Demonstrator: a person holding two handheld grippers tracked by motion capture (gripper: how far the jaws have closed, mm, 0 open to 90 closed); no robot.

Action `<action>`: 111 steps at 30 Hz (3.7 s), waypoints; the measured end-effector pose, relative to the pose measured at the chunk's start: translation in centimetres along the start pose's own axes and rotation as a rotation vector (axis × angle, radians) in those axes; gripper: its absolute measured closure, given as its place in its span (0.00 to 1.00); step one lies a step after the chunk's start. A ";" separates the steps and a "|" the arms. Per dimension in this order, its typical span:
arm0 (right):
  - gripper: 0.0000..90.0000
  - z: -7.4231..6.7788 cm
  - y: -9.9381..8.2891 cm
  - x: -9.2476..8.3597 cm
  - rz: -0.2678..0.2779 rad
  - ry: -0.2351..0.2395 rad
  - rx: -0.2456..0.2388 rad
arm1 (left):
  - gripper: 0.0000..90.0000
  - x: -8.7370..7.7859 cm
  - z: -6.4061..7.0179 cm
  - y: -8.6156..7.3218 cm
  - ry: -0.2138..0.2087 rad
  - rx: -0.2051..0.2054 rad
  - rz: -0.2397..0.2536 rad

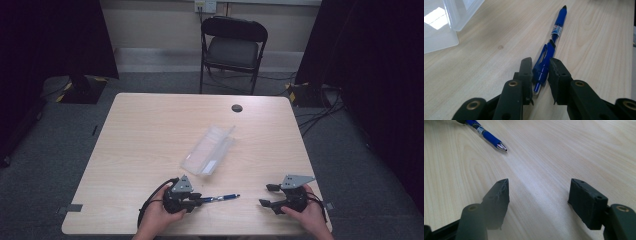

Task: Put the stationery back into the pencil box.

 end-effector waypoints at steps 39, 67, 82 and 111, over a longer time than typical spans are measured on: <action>0.18 0.0 -0.2 0.5 -0.061 -0.065 -0.079 | 0.60 2.5 1.9 2.2 -0.037 0.084 0.004; 0.18 0.0 -0.2 0.5 -0.062 -0.066 -0.073 | 0.89 -0.2 1.2 0.9 0.010 -0.031 -0.005; 0.18 0.0 -0.2 0.5 -0.061 -0.065 -0.073 | 0.89 -3.2 -0.4 0.6 0.025 -0.094 0.025; 0.18 0.0 -0.2 0.5 -0.060 -0.065 -0.076 | 0.89 -7.5 -4.9 -0.5 0.114 -0.169 0.035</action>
Point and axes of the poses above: each handheld gripper's, and its own axes: x roughly forward along the jaws, y roughly out of its top, z roughly to its right, the point moved 10 cm from there along x, roughly forward along the jaws, and after that the axes turned 10 degrees about -x, right-handed, at the moved point
